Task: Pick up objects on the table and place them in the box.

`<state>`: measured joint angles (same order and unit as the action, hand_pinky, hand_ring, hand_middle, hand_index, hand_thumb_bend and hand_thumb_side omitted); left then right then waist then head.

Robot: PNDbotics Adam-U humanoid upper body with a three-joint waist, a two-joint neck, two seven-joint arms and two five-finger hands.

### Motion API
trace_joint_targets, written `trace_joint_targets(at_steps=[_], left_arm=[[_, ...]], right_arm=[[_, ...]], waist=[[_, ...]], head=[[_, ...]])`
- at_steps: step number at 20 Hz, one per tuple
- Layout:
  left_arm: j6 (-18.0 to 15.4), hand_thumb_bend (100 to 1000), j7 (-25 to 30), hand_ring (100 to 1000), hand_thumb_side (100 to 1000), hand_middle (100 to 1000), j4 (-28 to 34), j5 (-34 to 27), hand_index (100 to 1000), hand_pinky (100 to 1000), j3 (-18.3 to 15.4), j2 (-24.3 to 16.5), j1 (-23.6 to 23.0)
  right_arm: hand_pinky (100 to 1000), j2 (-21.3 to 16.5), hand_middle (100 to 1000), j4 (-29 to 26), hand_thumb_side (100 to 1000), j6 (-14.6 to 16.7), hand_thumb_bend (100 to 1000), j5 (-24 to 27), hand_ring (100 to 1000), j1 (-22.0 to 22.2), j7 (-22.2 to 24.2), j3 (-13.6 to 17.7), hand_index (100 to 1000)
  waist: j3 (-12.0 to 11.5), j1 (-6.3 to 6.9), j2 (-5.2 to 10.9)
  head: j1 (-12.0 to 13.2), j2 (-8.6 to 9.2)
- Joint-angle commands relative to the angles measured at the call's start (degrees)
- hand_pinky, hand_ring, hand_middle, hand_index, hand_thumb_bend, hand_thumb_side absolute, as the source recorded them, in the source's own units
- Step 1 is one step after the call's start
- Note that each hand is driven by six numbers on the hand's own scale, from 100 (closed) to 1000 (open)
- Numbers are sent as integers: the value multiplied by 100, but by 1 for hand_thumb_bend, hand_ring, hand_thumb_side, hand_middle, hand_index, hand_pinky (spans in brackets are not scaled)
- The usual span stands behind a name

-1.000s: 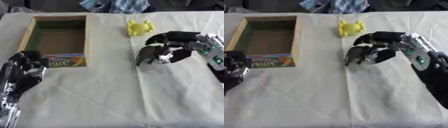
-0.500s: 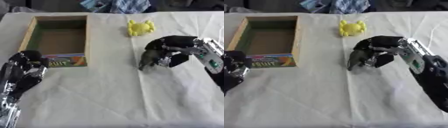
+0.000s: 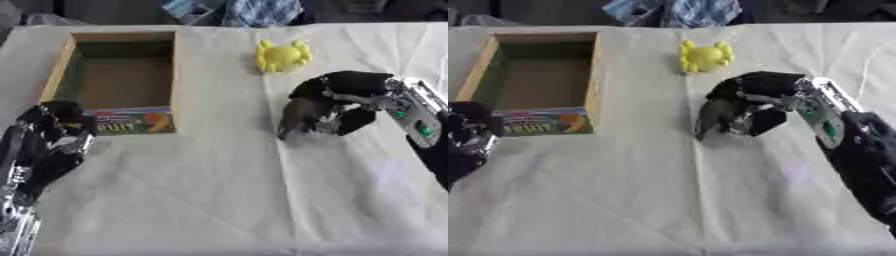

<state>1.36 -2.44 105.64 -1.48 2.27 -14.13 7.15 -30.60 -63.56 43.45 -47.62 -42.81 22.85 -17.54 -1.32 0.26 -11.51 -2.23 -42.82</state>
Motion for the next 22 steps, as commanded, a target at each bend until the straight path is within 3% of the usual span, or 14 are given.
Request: trace_joint_targets(at_steps=[1, 6, 15, 19, 22], left_arm=[[-13, 334, 13, 627, 100, 568, 75, -31, 652, 533, 1, -98, 54], [-13, 333, 17, 627, 100, 568, 73, -30, 652, 534, 1, -92, 48], [-14, 330, 20, 627, 100, 568, 70, -33, 653, 535, 1, -85, 45], [-15, 330, 20, 627, 100, 568, 70, -35, 653, 535, 0, -83, 43], [-14, 329, 20, 627, 100, 567, 68, -36, 652, 535, 0, -83, 37]], right_arm=[[784, -12, 802, 147, 812, 852, 100, -251, 758, -36, 778, -1, 917], [691, 29, 711, 237, 723, 852, 100, -444, 645, -56, 658, -11, 872], [509, 58, 428, 268, 541, 852, 100, -465, 383, -105, 557, -19, 724], [480, 63, 332, 223, 399, 852, 100, -321, 326, -145, 525, 0, 657], [467, 61, 302, 152, 357, 852, 100, -101, 301, -211, 517, 31, 634]], waist=[[-11, 14, 53], [-22, 18, 52], [-11, 18, 53], [-8, 21, 58], [-2, 21, 66]], head=[[-12, -5], [-20, -10], [-37, -14], [-39, -20], [-46, -25]])
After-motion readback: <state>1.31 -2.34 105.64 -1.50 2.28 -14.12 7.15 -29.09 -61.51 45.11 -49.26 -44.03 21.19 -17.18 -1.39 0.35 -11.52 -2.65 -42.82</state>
